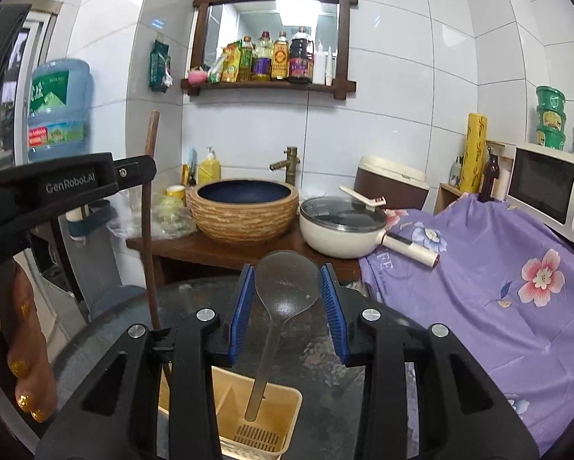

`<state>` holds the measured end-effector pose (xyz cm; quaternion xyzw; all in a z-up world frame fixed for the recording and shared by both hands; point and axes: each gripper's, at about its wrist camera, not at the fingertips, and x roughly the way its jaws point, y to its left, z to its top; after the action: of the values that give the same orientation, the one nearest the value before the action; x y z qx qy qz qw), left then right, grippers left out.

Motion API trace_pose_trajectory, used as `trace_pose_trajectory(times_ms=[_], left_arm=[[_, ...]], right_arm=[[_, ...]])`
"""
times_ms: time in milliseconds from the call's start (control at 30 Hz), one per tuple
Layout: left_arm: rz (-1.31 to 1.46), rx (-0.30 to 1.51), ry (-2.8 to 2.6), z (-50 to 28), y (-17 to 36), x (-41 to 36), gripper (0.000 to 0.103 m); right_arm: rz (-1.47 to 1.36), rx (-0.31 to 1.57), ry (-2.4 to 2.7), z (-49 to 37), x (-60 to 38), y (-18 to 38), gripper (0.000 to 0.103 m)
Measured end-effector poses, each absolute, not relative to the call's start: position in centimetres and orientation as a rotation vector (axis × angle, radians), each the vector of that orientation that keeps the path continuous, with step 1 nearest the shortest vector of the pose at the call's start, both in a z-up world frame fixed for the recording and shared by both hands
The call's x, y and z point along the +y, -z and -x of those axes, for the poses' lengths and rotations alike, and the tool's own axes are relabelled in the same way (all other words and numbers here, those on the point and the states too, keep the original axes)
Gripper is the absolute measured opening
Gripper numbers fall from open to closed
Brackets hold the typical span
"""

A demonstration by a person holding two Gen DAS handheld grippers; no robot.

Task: Organize utensils
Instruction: 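Drop the chopstick into the cream holder with the left tool while the right tool drops the spoon in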

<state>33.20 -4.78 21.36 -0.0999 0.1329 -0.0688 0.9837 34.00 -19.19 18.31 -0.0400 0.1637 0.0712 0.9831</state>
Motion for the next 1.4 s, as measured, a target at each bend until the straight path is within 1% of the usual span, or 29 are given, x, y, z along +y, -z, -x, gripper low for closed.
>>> trace_pose_trajectory(times_ms=[267, 400, 733, 967, 1067, 1100, 1133, 1167, 1200, 1233, 1267, 1300, 1333, 1400], left_arm=[[0.185, 0.338, 0.176, -32.8, -16.7, -4.0, 0.006], [0.134, 0.301, 0.167, -31.4, -16.1, -3.9, 0.006], [0.141, 0.304, 0.150, -33.5, -16.9, -3.8, 0.006], [0.128, 0.340, 0.166, -32.8, -14.7, -3.5, 0.006], [0.110, 0.383, 0.201, -32.7, -13.7, -3.8, 0.006], [0.102, 0.394, 0.208, -32.6, -13.5, -4.0, 0.006], [0.091, 0.407, 0.217, -32.5, -13.2, -4.1, 0.006], [0.087, 0.414, 0.220, -32.4, -13.1, -4.2, 0.007], [0.087, 0.418, 0.227, -32.2, -12.9, -4.2, 0.009], [0.088, 0.423, 0.230, -32.1, -12.9, -4.2, 0.019], [0.087, 0.427, 0.230, -31.9, -12.8, -4.1, 0.027], [0.087, 0.428, 0.228, -31.6, -12.8, -4.0, 0.046], [0.091, 0.423, 0.225, -31.0, -13.0, -3.8, 0.058], [0.106, 0.415, 0.217, -29.9, -13.1, -3.0, 0.062]], right_arm=[[0.097, 0.411, -0.166, -33.6, -19.0, -13.0, 0.036], [0.093, 0.455, -0.176, -33.1, -19.1, -11.1, 0.036], [0.114, 0.460, -0.151, -33.7, -18.5, -10.1, 0.036], [0.097, 0.486, -0.153, -33.8, -19.1, -9.0, 0.036], [0.086, 0.493, -0.166, -33.7, -19.2, -9.1, 0.036], [0.080, 0.500, -0.170, -33.7, -19.2, -9.1, 0.038], [0.078, 0.503, -0.170, -33.7, -19.2, -9.2, 0.042], [0.073, 0.500, -0.171, -33.6, -19.3, -9.2, 0.048], [0.071, 0.493, -0.169, -33.4, -19.4, -9.3, 0.052], [0.071, 0.492, -0.167, -33.2, -19.4, -9.3, 0.053], [0.068, 0.495, -0.166, -33.1, -19.5, -9.3, 0.055], [0.059, 0.499, -0.168, -32.8, -19.7, -9.3, 0.055], [0.051, 0.502, -0.170, -32.6, -19.9, -9.3, 0.055], [0.037, 0.501, -0.170, -31.6, -20.4, -9.5, 0.058]])
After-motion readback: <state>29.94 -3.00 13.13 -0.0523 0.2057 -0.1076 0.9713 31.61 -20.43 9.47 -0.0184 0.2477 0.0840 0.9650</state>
